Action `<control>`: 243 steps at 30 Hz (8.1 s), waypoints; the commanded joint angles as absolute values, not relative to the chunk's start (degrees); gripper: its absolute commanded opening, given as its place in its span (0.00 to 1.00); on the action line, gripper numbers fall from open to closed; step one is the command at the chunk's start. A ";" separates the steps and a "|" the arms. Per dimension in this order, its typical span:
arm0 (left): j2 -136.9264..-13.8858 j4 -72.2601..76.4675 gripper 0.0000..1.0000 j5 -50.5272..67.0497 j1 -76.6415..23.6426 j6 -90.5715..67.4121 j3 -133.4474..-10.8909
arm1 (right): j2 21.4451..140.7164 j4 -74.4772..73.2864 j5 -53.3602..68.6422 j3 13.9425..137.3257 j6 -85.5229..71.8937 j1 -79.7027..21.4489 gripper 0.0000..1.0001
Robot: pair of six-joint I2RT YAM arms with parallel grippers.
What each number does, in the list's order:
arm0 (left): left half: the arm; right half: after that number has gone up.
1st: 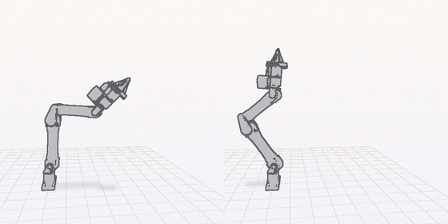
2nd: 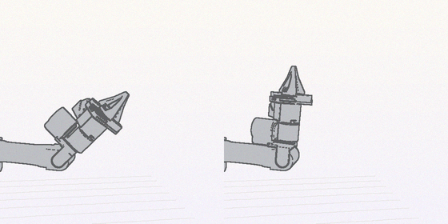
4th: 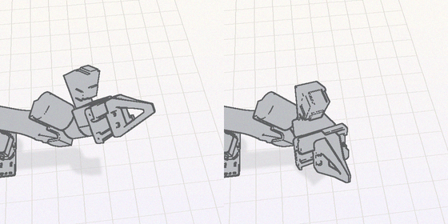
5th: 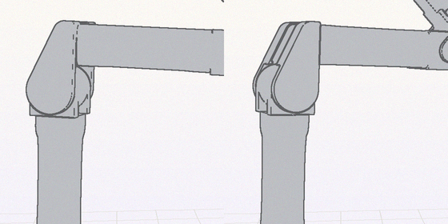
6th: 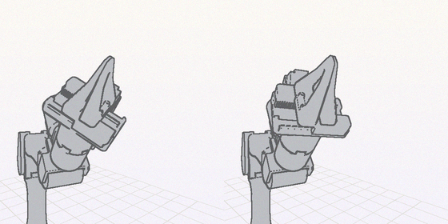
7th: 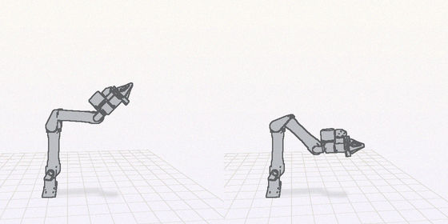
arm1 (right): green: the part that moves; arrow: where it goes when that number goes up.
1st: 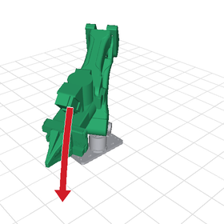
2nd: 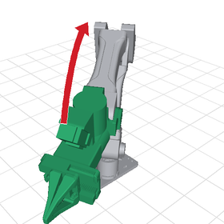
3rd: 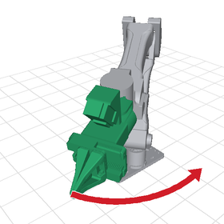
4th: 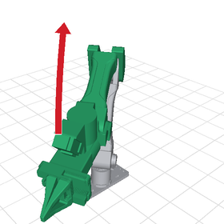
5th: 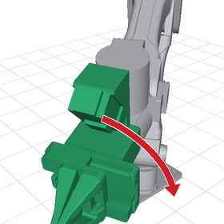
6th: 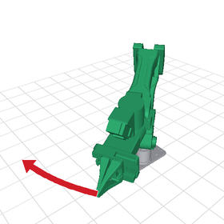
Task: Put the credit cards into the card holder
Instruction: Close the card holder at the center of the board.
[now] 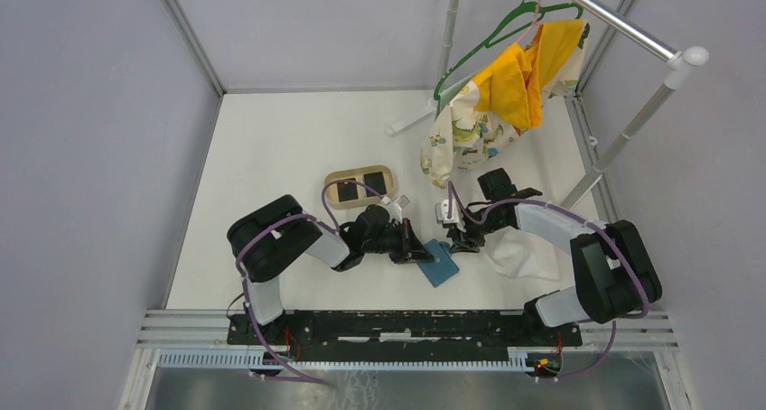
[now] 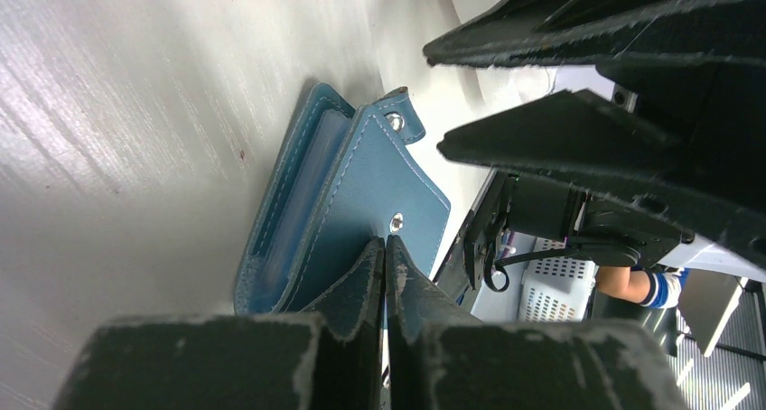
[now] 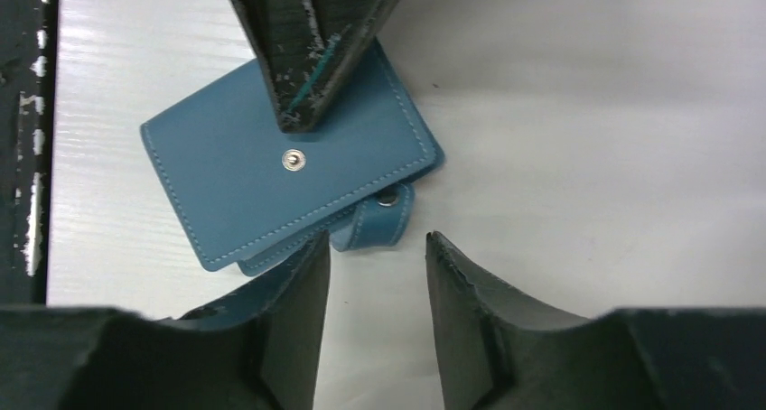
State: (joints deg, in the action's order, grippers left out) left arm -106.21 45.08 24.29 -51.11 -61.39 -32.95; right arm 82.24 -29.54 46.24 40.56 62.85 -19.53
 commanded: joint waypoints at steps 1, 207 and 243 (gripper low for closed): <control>-108.14 40.52 0.06 23.07 -51.28 -58.45 -32.48 | 82.05 -30.33 46.93 39.31 65.75 -21.71 0.54; -102.26 21.86 0.02 15.47 -52.12 -56.14 -41.42 | 77.60 -27.16 32.34 42.78 43.48 -32.22 0.00; -102.31 22.37 0.02 15.72 -52.32 -56.25 -41.68 | 77.94 -25.72 35.65 38.94 41.92 -33.22 0.00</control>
